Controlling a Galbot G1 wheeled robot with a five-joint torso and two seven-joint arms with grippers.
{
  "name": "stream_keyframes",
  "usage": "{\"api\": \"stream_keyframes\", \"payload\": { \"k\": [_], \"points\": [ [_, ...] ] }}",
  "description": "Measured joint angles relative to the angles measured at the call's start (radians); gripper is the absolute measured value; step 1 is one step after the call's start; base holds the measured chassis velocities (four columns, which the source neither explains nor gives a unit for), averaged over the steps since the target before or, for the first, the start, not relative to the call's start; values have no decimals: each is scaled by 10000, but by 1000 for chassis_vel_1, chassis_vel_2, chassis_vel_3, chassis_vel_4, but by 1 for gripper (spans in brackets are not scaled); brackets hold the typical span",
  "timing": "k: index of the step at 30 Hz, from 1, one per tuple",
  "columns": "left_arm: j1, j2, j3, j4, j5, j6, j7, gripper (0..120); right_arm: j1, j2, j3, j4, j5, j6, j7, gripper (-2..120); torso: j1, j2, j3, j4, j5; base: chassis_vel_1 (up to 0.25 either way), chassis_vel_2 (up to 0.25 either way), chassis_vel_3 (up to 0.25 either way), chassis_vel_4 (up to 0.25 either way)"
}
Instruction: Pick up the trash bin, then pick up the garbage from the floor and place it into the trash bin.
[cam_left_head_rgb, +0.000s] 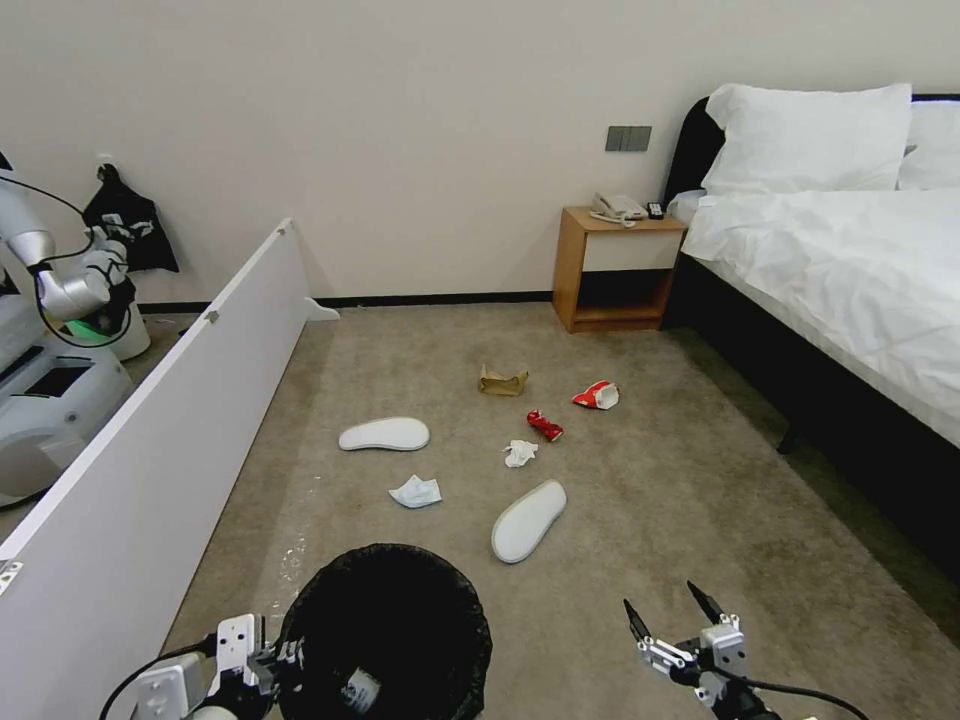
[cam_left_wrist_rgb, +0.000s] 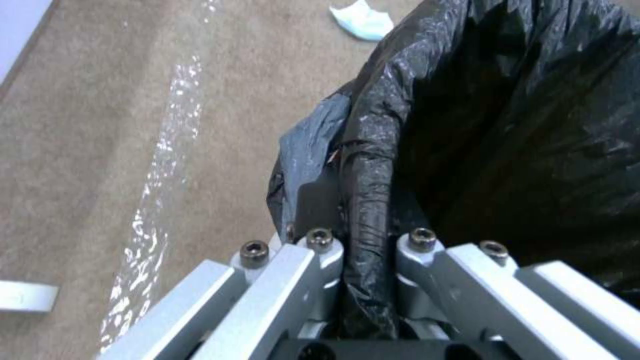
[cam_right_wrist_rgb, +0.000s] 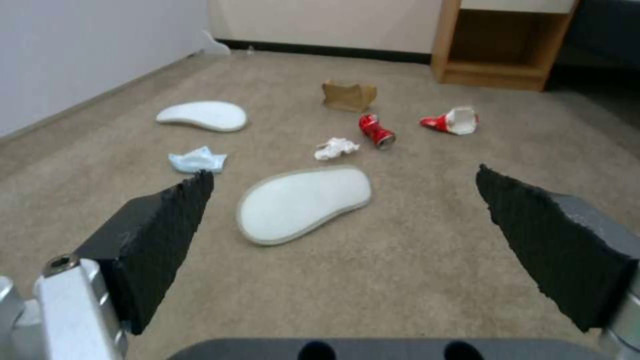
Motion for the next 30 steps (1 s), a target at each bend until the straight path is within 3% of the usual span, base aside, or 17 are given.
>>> {"api": "stream_keyframes", "payload": {
  "k": [14, 30],
  "points": [
    [573, -301, 128, 168, 731, -427, 412, 4, 405, 136, -248, -392, 82, 105, -297, 100, 0, -2, 0, 0, 1, 0, 0, 0, 0],
    [507, -275, 227, 174, 717, -435, 423, 4, 470, 119, -244, -467, 241, 115, -491, 100, 0, -2, 0, -1, 1, -2, 1, 4, -2]
  ]
}}
